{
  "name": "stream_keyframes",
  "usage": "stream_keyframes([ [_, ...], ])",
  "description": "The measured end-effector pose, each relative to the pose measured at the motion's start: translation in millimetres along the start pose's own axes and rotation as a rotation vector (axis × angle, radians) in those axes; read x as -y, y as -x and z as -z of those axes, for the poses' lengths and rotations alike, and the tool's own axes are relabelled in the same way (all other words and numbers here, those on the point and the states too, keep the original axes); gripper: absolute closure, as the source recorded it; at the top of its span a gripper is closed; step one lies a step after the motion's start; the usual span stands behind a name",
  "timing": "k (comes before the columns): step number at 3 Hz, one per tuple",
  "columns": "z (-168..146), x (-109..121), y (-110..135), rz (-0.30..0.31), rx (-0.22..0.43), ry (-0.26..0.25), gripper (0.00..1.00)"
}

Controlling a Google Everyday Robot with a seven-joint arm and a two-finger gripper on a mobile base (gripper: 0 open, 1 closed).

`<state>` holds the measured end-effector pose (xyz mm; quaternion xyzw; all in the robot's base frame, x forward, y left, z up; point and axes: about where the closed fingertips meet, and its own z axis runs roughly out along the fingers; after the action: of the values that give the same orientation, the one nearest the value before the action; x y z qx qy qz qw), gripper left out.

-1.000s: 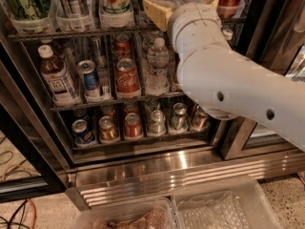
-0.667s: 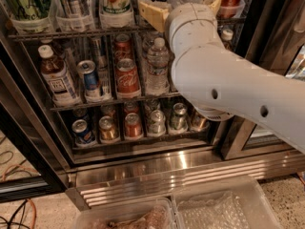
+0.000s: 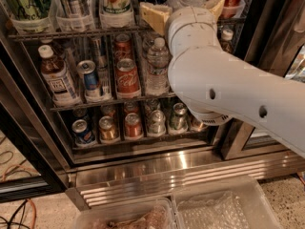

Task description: Pick water bottle from top shelf of fridge

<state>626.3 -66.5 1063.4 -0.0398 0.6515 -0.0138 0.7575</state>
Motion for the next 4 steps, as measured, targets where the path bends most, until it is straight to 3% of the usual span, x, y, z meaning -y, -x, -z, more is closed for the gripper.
stream_keyframes([
  [4, 2, 17, -4, 0.005, -0.009, -0.038, 0.0],
])
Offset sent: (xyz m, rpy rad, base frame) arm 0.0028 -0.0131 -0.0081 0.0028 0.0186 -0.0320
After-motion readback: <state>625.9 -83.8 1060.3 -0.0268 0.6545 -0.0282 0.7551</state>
